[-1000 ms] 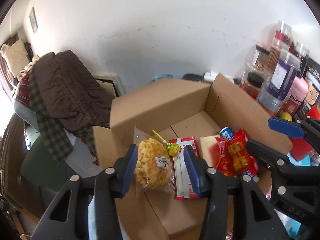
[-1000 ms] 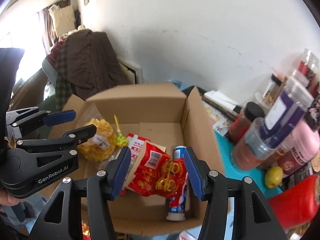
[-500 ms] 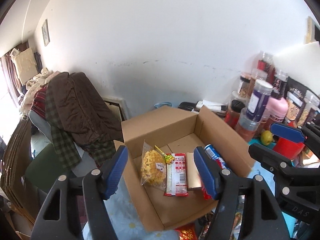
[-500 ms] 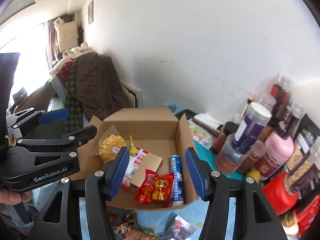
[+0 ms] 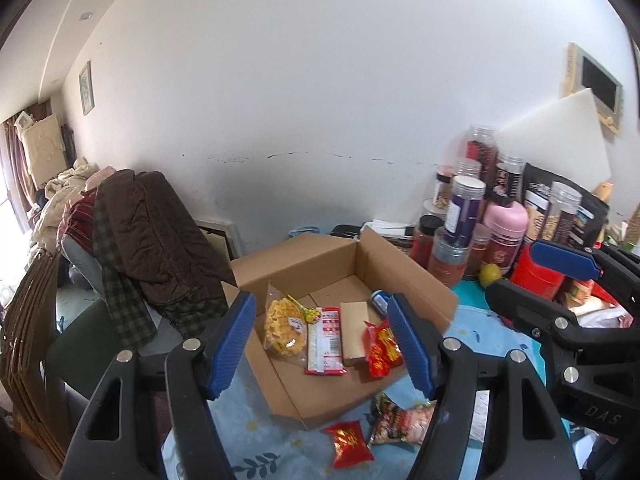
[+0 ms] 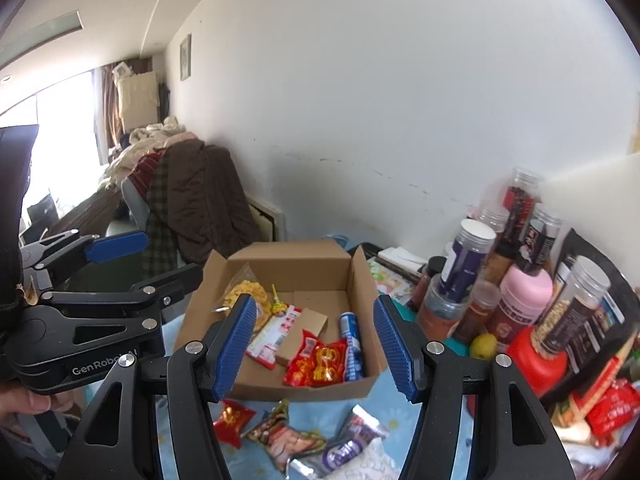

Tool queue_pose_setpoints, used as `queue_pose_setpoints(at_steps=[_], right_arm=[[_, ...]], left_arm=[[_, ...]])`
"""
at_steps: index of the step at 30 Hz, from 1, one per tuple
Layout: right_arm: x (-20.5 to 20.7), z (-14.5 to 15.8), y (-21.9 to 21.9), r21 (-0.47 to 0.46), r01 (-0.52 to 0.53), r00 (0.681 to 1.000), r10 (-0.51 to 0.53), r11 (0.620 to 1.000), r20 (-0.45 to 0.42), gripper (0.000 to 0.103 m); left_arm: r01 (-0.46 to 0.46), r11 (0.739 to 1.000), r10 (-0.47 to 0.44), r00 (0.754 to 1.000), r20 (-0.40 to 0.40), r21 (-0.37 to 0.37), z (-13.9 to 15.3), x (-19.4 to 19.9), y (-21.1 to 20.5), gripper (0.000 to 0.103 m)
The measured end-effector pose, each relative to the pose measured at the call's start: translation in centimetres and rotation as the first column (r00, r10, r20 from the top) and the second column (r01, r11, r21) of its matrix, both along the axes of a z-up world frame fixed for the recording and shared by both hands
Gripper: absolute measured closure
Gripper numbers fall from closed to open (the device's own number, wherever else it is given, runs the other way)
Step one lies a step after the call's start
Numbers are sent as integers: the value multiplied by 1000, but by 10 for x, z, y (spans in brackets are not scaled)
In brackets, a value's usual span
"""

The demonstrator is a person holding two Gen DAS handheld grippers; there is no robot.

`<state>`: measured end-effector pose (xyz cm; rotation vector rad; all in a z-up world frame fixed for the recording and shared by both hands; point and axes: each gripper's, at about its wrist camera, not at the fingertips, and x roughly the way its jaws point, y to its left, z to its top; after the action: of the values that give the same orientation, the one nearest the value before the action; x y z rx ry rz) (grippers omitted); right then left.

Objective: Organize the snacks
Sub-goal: 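Withdraw both grippers from the box back over the table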

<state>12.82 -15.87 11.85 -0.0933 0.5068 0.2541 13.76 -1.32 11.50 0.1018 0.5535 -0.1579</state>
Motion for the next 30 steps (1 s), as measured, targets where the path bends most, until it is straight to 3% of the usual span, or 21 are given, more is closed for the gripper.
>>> queue_pose_setpoints(at_steps=[15,30], right_arm=[[-75,-4,-8,38,26,999,-27,999,33,34],[-100,-53,-21,94,83,995,-78,992,-57,34]], left_arm=[[90,996,-90,996,2,-16,-6,-63,-7,35],[144,989,-146,987,-61,-34,-41,-82,-16,35]])
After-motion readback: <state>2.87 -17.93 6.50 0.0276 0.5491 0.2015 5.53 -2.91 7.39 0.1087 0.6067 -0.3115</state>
